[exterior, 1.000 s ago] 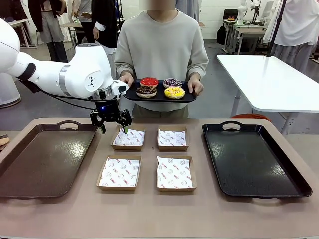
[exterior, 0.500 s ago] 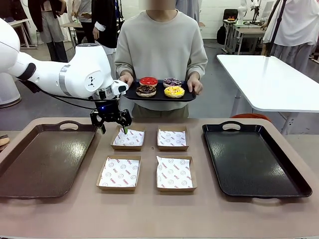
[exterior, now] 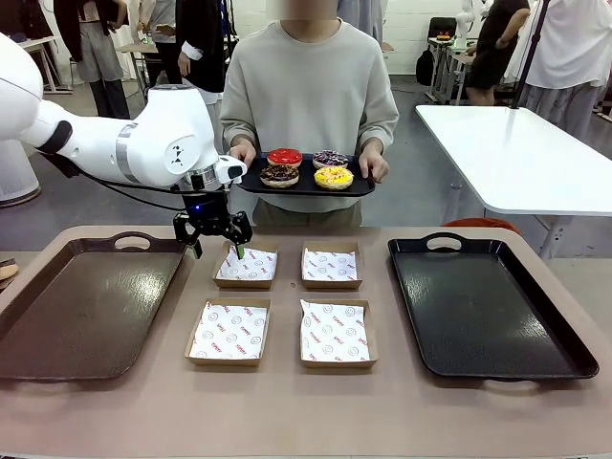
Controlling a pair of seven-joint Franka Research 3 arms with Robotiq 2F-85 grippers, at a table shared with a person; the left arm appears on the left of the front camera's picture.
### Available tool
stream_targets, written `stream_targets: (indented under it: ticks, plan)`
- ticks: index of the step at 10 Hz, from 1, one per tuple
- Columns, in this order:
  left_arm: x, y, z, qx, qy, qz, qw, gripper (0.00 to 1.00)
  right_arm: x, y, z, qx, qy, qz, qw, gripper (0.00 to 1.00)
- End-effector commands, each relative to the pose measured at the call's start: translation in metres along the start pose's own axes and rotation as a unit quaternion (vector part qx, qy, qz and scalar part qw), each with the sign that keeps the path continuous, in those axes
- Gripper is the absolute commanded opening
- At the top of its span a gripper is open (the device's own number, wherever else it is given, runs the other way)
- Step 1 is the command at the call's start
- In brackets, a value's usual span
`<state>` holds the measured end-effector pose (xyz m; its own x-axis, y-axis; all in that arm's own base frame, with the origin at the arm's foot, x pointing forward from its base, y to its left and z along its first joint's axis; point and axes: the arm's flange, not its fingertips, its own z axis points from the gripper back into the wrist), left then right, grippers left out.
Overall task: Individually package the donuts and arrange them on the tray.
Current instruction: Pick up one Paper togo box.
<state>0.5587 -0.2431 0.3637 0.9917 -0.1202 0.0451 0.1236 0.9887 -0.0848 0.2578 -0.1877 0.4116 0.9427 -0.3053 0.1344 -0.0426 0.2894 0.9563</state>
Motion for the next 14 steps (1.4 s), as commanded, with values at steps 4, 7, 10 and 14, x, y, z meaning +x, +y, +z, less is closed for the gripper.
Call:
stream_targets:
  ticks: [4, 7, 10, 14]
  plan:
    - [0.048, -0.006, -0.026, 0.041, 0.019, 0.021, 0.999, 1.00, 0.001, -0.001, 0.000, 0.001, -0.002, -0.002, 1.000, 1.00]
    - [0.051, -0.003, -0.034, 0.046, 0.018, 0.027, 0.998, 1.00, 0.001, -0.001, 0.000, 0.001, -0.002, -0.002, 1.000, 1.00]
    - [0.051, -0.003, -0.039, 0.060, 0.006, 0.029, 0.998, 1.00, 0.001, -0.001, 0.000, 0.001, -0.002, -0.002, 1.000, 1.00]
    - [0.051, -0.002, -0.043, 0.067, -0.001, 0.028, 0.997, 0.37, 0.001, -0.001, 0.000, 0.001, -0.002, -0.002, 1.000, 1.00]
